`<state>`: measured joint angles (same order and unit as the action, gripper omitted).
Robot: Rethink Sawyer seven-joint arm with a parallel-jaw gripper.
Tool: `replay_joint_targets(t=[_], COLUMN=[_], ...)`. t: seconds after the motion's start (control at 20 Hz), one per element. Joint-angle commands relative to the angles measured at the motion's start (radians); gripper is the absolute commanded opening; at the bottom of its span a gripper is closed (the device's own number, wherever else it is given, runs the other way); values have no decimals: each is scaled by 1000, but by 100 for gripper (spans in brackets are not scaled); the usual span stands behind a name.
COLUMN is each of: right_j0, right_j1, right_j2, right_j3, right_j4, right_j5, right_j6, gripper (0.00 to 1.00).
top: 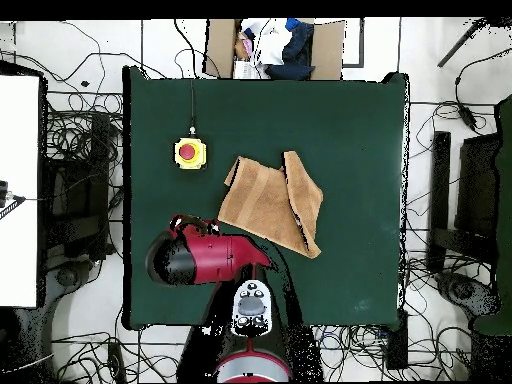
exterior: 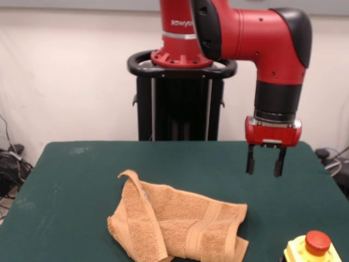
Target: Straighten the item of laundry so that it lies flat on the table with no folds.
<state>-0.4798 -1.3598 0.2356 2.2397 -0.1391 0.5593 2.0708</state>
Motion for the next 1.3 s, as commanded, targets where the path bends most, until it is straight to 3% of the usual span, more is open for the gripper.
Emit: replay_joint_targets(t=[0.05,0.4,0.55,0.75,0.9,1.05,1.3], right_j0=[21,208,246,207,149,101,137], right_j1=[134,396,443,444,361,154,-61], right_j2=[147,-15,-63,-47,8,60,7], right_j3=[43,-22,-37,-22,13,78,55], right_j4=[-75,-182,-197,-200,-173,-71,24], right_j5=[-55,-325,-383,-386,-303,-126,153], right_j6=[-157,119,138,83,25,-73,-173], gripper=[100,100,100,100,100,100,100])
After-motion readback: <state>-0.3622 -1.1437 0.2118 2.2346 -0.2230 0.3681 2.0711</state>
